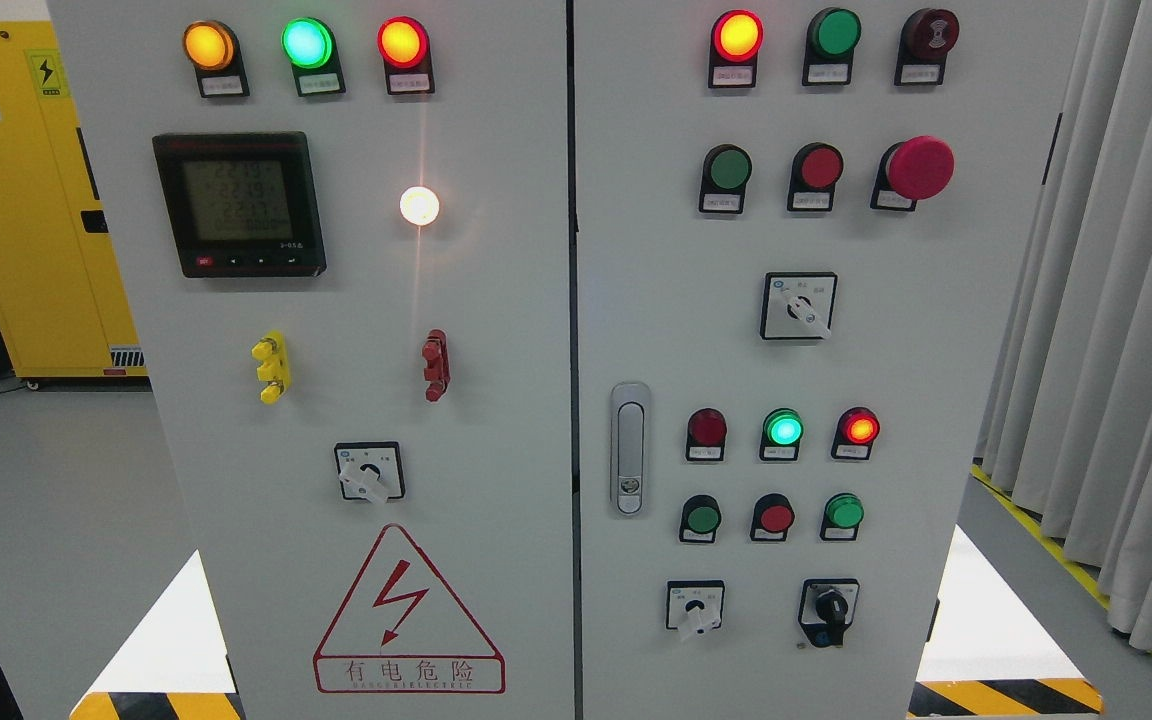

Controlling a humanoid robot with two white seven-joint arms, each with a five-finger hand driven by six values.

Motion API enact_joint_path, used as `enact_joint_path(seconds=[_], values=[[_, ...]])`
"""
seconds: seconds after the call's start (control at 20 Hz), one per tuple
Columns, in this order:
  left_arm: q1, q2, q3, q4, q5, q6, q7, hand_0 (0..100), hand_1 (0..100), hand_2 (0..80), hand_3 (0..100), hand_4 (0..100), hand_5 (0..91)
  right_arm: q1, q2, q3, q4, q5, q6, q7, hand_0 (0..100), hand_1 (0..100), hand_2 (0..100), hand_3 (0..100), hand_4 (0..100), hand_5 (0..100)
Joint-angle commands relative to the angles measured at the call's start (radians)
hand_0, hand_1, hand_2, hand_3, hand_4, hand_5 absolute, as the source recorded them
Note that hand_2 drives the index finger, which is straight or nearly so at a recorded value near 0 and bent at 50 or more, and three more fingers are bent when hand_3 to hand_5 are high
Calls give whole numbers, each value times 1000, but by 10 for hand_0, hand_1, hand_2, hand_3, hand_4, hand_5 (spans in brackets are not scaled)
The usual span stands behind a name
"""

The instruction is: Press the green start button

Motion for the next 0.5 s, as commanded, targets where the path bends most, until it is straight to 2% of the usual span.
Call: enact_joint_path(seconds=[0.0, 0.45], values=[[0, 0, 1, 0, 0, 0, -1, 120, 556, 0, 0, 0, 0, -3, -1, -9, -3, -1, 0, -2, 467, 581, 0, 0, 0, 0], [0, 0, -1, 0, 0, 0, -1, 120, 556, 0, 0, 0, 0, -3, -1, -10, -9, -1, 0, -2, 463, 582, 0, 0, 0, 0]])
